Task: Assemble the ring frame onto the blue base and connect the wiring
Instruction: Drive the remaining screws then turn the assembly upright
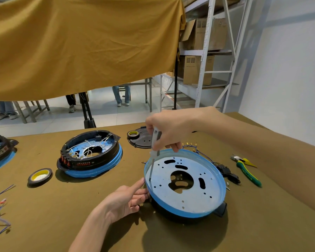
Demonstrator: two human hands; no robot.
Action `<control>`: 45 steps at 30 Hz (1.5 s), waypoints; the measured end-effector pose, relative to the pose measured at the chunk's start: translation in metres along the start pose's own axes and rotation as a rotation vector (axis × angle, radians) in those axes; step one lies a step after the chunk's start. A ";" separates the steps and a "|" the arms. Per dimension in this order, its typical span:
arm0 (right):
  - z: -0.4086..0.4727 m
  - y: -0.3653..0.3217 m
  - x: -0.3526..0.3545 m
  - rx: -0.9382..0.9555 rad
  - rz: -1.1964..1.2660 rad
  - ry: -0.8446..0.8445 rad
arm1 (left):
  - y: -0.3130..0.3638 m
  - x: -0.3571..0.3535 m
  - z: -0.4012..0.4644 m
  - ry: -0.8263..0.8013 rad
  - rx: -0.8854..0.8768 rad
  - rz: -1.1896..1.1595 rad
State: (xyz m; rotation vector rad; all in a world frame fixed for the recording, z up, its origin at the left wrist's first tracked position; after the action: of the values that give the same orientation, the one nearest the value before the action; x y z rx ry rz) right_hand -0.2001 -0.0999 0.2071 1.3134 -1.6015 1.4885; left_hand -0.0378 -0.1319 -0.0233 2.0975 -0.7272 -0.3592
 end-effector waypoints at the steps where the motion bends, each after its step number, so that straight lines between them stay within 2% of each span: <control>1: 0.001 -0.001 -0.003 0.009 -0.008 0.013 | 0.000 0.000 0.000 0.007 0.001 0.002; 7: 0.003 -0.006 0.001 0.032 -0.029 0.005 | 0.000 0.000 0.001 0.003 -0.005 0.005; 12: 0.008 -0.004 -0.001 0.028 -0.063 0.089 | 0.000 0.000 0.000 0.013 0.000 0.028; 17: 0.005 -0.001 0.001 0.027 -0.024 0.010 | 0.000 0.000 0.001 0.021 -0.004 0.020; 23: 0.011 0.001 -0.003 0.019 -0.068 0.094 | -0.001 0.001 0.003 0.027 0.002 0.024; 27: 0.008 -0.001 -0.002 0.037 -0.029 0.019 | 0.000 0.001 0.003 0.020 -0.005 0.014; 35: 0.010 -0.002 -0.005 0.035 -0.094 0.073 | -0.002 0.002 0.006 0.041 -0.001 0.022; 40: 0.004 -0.002 -0.001 0.021 -0.029 -0.023 | -0.002 0.003 0.008 0.032 -0.007 0.018; 45: 0.006 0.000 -0.002 0.033 -0.052 0.019 | -0.003 0.003 0.009 0.032 0.001 0.016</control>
State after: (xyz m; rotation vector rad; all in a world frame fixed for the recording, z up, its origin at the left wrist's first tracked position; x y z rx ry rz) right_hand -0.1981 -0.1048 0.2043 1.3453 -1.5251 1.4975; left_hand -0.0385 -0.1384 -0.0312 2.0927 -0.7255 -0.3155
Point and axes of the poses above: each hand's wrist, its own z-axis towards the middle knuckle, its own x-axis out of the back of the hand, y = z × x, the point moved 3 cm from there along z, towards the middle knuckle, and after that the axes turned 10 degrees about z, right-handed, at the moved point
